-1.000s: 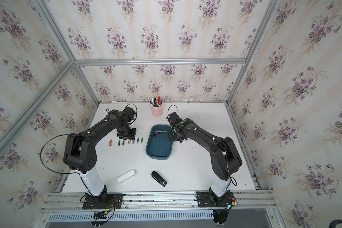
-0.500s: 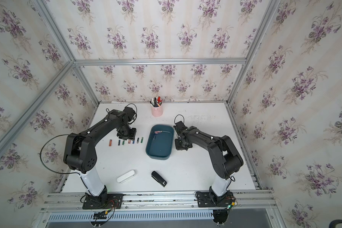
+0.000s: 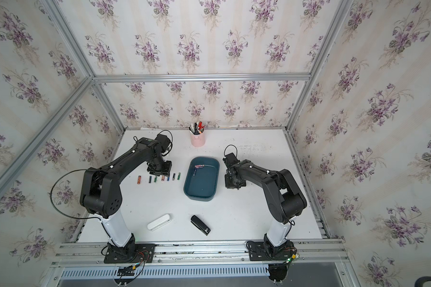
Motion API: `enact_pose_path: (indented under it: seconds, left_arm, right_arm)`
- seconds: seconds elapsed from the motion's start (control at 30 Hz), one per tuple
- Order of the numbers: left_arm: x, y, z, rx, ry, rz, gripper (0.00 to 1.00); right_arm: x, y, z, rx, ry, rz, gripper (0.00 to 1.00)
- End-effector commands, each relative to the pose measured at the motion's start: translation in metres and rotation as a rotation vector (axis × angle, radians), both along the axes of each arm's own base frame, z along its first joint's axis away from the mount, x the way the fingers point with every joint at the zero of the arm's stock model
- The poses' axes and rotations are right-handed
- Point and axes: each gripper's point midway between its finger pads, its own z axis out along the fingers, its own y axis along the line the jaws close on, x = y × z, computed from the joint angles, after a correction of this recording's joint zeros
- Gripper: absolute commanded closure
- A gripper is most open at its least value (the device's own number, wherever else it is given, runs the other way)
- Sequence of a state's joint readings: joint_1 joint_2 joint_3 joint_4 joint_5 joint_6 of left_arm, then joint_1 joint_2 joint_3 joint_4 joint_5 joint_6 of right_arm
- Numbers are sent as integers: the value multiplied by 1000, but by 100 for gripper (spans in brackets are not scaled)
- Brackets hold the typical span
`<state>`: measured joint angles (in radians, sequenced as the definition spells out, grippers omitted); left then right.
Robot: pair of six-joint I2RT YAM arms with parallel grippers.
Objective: Take the batteries out of the storage box
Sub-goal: Place the battery at the center of the board.
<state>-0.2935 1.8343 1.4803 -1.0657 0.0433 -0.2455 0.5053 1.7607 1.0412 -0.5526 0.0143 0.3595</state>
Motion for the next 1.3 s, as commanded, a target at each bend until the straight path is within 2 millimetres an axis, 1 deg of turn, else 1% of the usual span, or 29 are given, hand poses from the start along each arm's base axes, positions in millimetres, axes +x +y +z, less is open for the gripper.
enact_pose_path:
  seconds: [0.0,0.27,0.67,0.8,0.87,0.97,1.27]
  left_arm:
    - [-2,2,0,10,11,4,47]
    - [-1,1,2,9,6,2,47]
    - [0,1,5,7,2,4,47]
    - [1,0,6,6,0,4,47]
    - [2,-1,7,5,-4,2,47]
    - [3,-1,9,6,-6,1,46]
    - [8,-7,15,7,-20,-11,46]
  right_arm:
    - [1,0,-2,-3,-1,1,89]
    - [1,5,11,40,-27,21,89]
    - [-7,5,-5,39,20,31,88]
    - [-9,3,-9,25,35,31,86]
    - [-10,2,-9,19,36,30,83]
    - [-8,2,-5,19,24,29,79]
    - [-2,5,4,23,9,30,75]
